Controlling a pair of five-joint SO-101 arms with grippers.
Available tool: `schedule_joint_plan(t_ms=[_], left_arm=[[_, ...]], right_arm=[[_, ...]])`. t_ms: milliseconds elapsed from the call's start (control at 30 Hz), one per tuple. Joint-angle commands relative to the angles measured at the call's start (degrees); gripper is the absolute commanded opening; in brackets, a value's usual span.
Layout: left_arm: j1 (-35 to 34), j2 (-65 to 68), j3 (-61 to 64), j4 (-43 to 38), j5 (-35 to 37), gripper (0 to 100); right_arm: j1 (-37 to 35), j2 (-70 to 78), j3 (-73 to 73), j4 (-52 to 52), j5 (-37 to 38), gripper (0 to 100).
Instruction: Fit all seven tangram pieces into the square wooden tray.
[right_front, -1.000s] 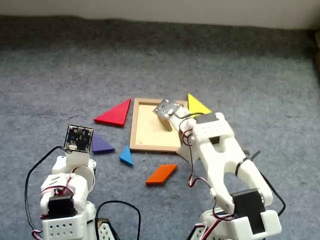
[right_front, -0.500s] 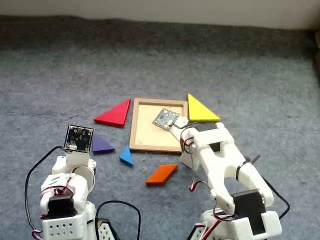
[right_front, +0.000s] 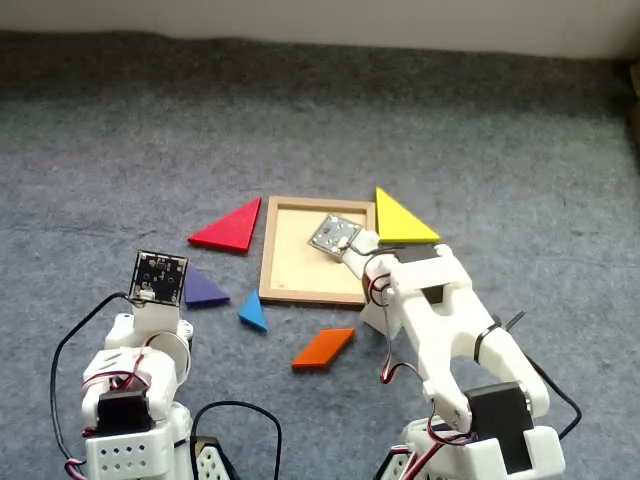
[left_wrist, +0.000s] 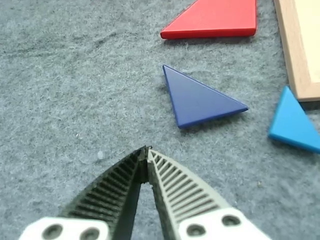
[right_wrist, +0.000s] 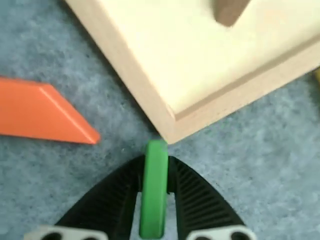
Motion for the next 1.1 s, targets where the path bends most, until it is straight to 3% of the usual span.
schedule_joint_plan(t_ms=[0,167,367,700,933,1067], left_arm=[[-0.40,-0.40,-0.57,-1.05,-0.53,1],[-0.40,-0.40,-0.57,-1.05,-0.53,1],[-0.40,-0.40,-0.57,-1.05,-0.53,1],[-0.40,-0.40,-0.57,-1.05,-0.53,1],[-0.40,-0.40,-0.57,-1.05,-0.53,1],[-0.40,-0.40,-0.57,-1.05,-0.53,1]], right_arm=[[1.98,-2.95,-4.00,4.88,0.53,3.3],[5.85,-7.78,-9.54,10.95,0.53,3.0],[2.86,-11.74,-13.67,13.32,-1.41,3.0],[-9.45,-5.23,-15.25,-6.55,-16.70,3.1],[-14.02,4.09,-15.25,-18.95,-18.64,4.3],[-14.99,7.96,-15.96,-21.93,-18.46,12.0]])
